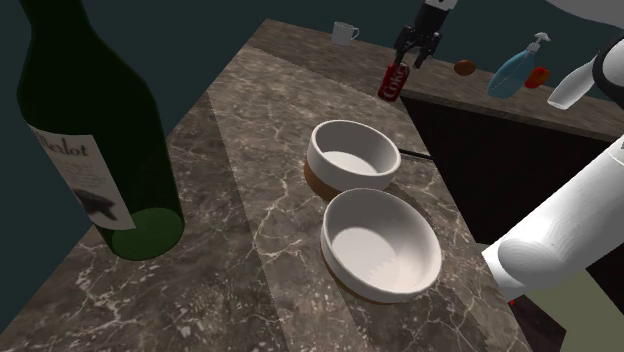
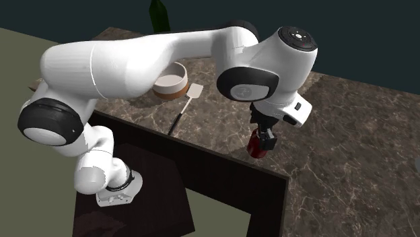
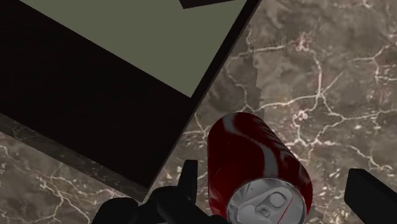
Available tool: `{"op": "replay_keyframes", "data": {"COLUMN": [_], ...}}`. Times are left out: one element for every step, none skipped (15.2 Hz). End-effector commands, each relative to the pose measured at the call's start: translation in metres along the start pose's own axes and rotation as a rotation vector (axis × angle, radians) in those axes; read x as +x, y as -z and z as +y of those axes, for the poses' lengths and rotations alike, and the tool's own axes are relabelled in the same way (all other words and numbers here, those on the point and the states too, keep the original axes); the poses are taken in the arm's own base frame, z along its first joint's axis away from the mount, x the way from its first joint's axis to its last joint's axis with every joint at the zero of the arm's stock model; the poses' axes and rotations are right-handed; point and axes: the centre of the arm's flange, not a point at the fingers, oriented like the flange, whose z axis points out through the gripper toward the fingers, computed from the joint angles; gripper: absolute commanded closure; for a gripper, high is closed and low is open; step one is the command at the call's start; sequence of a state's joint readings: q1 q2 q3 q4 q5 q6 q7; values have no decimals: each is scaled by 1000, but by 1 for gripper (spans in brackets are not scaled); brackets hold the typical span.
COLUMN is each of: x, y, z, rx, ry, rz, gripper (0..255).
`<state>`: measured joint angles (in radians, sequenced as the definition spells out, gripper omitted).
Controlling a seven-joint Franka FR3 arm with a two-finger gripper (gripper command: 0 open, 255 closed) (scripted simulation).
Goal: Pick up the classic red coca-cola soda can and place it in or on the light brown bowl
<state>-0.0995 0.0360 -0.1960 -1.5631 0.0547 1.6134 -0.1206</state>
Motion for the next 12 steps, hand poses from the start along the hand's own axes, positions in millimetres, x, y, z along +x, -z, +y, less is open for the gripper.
{"op": "replay_keyframes", "data": {"x": [1, 1, 1, 1, 1, 1, 1, 1, 1, 1, 1, 1], "y": [-10, -16, -21, -29, -29, -29, -29, -29, -29, -29, -29, -29], "z": [1, 1, 1, 1, 1, 1, 1, 1, 1, 1, 1, 1], "rx": [0, 0, 0, 0, 0, 0, 0, 0, 0, 0, 0, 0], "ry": [0, 0, 0, 0, 0, 0, 0, 0, 0, 0, 0, 0], "rz": [1, 1, 1, 1, 1, 1, 1, 1, 1, 1, 1, 1], "gripper": [0, 0, 0, 0, 0, 0, 0, 0, 0, 0, 0, 0]}}
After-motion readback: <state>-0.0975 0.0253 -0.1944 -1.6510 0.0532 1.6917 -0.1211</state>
